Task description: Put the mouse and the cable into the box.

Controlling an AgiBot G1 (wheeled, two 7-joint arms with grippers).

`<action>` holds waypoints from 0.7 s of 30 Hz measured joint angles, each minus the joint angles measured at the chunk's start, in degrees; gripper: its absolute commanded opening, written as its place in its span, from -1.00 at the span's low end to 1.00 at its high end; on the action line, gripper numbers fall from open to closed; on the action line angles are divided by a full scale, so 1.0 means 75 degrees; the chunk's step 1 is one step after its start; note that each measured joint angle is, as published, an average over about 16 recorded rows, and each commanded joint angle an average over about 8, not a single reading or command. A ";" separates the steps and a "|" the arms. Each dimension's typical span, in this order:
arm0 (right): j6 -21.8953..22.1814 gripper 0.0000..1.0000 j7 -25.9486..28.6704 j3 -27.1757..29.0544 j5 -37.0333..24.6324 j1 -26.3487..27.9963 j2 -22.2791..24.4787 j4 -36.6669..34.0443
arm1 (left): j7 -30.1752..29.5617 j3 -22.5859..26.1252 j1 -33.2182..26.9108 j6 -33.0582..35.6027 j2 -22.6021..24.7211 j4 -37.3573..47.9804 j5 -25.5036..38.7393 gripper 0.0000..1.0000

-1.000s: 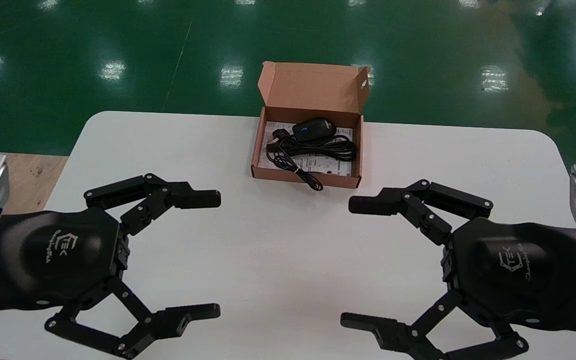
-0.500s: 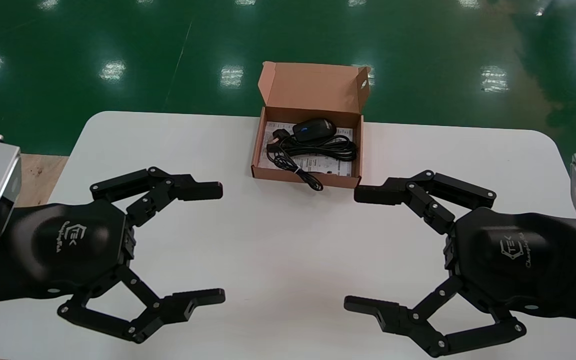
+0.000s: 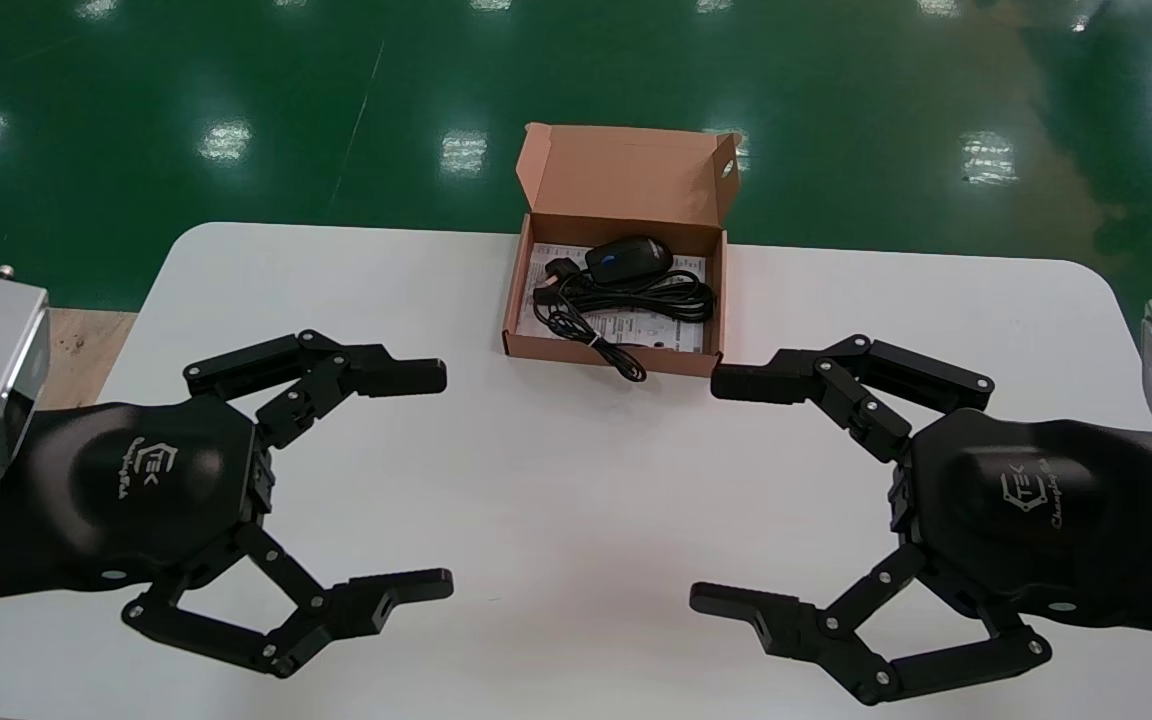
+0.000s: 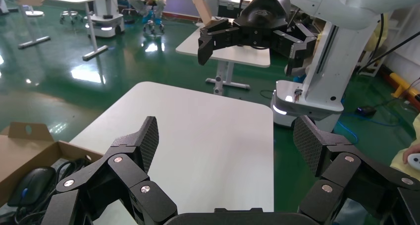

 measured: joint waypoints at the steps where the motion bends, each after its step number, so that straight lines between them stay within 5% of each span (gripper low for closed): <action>1: 0.0000 1.00 -0.0001 -0.0001 -0.0001 0.0001 0.0000 -0.0002 | 0.0001 0.0001 -0.0001 -0.0001 0.0001 0.0002 0.0001 1.00; 21: 0.0008 1.00 -0.0013 -0.0006 -0.0010 0.0014 -0.0004 -0.0020 | 0.0009 0.0013 -0.0011 -0.0016 0.0013 0.0018 0.0014 1.00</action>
